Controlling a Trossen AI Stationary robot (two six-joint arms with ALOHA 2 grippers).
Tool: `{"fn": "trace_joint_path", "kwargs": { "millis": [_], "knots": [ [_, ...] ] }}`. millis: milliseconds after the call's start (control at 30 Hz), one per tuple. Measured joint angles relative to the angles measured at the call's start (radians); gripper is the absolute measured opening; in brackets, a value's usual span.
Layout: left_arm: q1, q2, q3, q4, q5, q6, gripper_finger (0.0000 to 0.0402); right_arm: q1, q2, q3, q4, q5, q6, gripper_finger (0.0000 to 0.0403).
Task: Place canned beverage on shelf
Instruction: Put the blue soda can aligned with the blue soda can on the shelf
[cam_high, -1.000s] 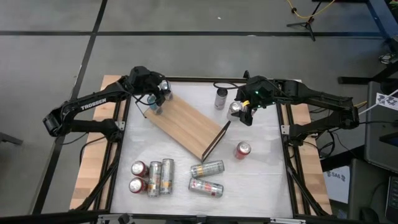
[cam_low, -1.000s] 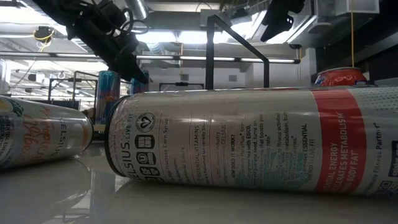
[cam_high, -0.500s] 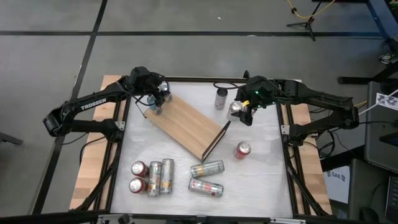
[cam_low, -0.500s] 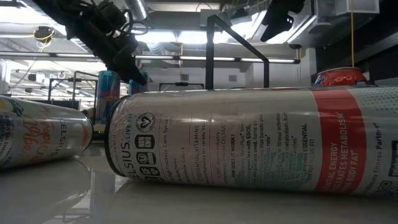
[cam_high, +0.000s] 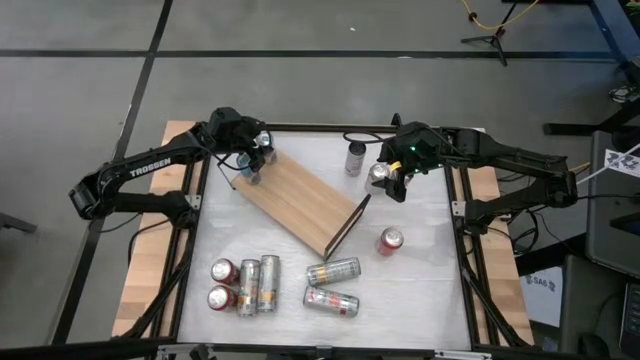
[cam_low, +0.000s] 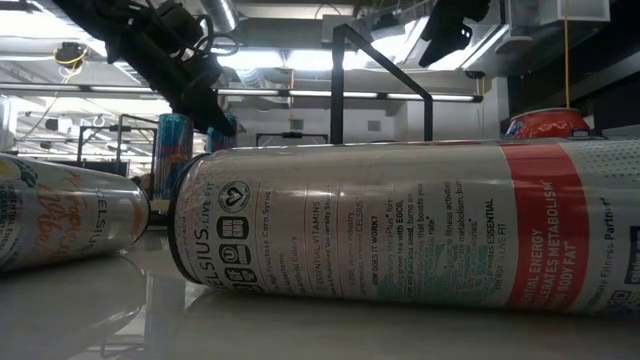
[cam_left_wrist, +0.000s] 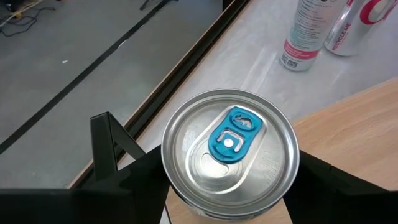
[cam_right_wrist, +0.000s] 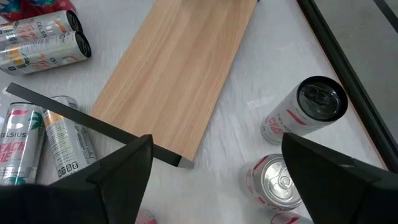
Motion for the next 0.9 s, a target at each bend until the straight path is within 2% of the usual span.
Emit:
{"fn": "trace_joint_path", "kwargs": {
  "millis": [900],
  "knots": [
    [0.000,0.000,0.000,0.050,-0.004,-0.037,0.0250,0.000,0.000,0.000,0.045,0.000,0.000,0.0349]
  ]
}}
